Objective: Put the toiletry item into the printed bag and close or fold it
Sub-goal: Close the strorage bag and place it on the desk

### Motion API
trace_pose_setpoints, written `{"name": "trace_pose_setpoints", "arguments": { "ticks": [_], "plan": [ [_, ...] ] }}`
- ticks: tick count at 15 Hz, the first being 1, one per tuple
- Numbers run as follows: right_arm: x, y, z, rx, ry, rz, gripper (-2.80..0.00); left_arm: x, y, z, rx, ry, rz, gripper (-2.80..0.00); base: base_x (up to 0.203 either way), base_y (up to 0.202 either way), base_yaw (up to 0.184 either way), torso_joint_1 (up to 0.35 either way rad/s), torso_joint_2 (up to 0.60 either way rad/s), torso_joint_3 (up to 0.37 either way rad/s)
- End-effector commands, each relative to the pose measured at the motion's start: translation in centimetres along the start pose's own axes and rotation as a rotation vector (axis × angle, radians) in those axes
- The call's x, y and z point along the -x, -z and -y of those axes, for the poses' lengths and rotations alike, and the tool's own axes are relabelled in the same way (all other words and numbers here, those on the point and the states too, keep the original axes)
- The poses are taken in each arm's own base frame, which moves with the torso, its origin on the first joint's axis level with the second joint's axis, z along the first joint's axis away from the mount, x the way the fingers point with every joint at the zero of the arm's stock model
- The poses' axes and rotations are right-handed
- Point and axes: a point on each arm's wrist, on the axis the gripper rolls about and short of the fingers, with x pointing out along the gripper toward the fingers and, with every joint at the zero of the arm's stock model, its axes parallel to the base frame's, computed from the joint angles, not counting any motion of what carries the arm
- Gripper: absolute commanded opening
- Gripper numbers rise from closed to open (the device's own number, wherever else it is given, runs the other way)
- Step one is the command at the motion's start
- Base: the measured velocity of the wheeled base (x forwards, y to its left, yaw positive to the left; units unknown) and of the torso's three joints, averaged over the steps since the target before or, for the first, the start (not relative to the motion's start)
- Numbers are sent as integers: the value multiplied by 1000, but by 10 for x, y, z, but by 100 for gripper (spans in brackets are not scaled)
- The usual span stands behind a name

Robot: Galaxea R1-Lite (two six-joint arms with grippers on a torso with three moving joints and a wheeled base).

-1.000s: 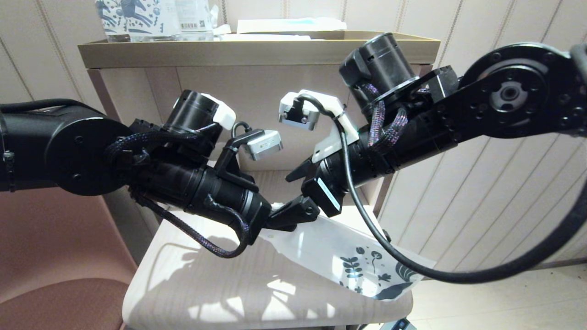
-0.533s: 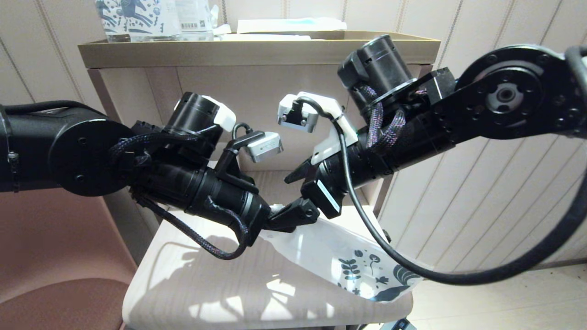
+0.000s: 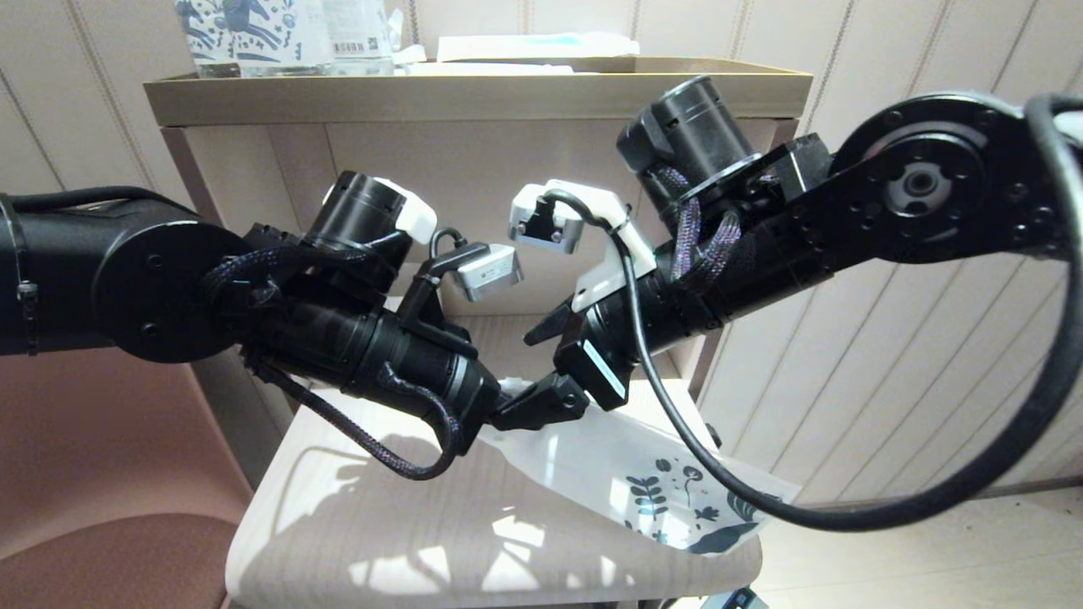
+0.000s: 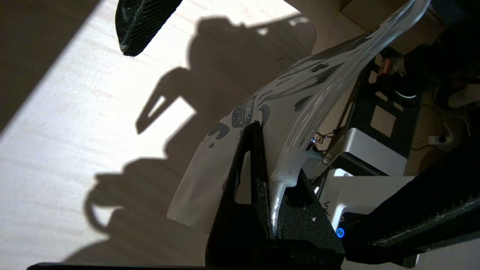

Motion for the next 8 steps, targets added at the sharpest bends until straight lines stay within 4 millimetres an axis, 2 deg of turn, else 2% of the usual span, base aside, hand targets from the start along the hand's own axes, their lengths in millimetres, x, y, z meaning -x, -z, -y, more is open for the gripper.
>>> {"name": "trace_pose_setpoints", "arguments": {
  "ticks": [1,8],
  "plan": [
    [-4,1,1,-2,-13,-5,0,0,0,0,0,3,-2,-280,0,0,0,0,0,0],
    [-5,1,1,-2,-17,-6,0,-1,1,0,-1,4,-3,-280,0,0,0,0,0,0]
  ]
}}
